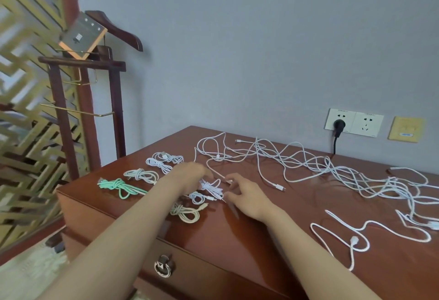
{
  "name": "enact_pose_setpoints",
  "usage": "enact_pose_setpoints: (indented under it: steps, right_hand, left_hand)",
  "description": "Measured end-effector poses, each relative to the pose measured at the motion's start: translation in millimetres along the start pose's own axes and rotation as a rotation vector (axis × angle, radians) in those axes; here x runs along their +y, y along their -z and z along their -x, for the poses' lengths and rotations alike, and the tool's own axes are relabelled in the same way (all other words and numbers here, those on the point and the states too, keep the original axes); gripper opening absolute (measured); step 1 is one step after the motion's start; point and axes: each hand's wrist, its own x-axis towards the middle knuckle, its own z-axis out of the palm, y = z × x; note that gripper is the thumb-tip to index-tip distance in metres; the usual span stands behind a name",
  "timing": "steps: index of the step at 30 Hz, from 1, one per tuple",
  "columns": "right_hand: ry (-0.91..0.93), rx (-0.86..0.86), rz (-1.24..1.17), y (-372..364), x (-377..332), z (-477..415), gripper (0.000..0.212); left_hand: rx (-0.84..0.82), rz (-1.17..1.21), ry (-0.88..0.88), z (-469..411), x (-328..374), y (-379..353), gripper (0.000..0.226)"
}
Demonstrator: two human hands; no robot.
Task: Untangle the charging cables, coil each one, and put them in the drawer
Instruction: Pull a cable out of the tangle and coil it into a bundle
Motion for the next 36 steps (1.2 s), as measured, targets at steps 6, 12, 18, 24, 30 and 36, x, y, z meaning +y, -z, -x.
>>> enact_pose_setpoints:
  steps: [6,12,18,24,30,36]
  right_hand:
    - [0.025,-0.026,0.242,36,18,9,0.032]
    - [-0.112,-0.012,0.38,90,54,34,0.028]
    - [-0.195,0.003,0.45,127,85,71,0.033]
    - [-0.243,-0.056,0.547,142,99,100,0.011]
    - [-0.327,-0.028,0.599,148,125,127,0.023]
    - [-0.218,0.331,0.531,131,138,144,0.048]
  left_hand:
    - [0.088,-0.031,-0.045,-3,26,23,0.051]
    - [0.088,0.044,-0.151,-15,78,41,0.049]
    - [0.042,0.117,-0.346,-20,146,42,0.031]
    - [-0.299,0.724,-0.376,-13,218,26,0.021]
    - [-0.291,0.472,-0.369,-22,257,0,0.027]
    - [-0.183,0.741,-0.301,-37,265,-15,0.019]
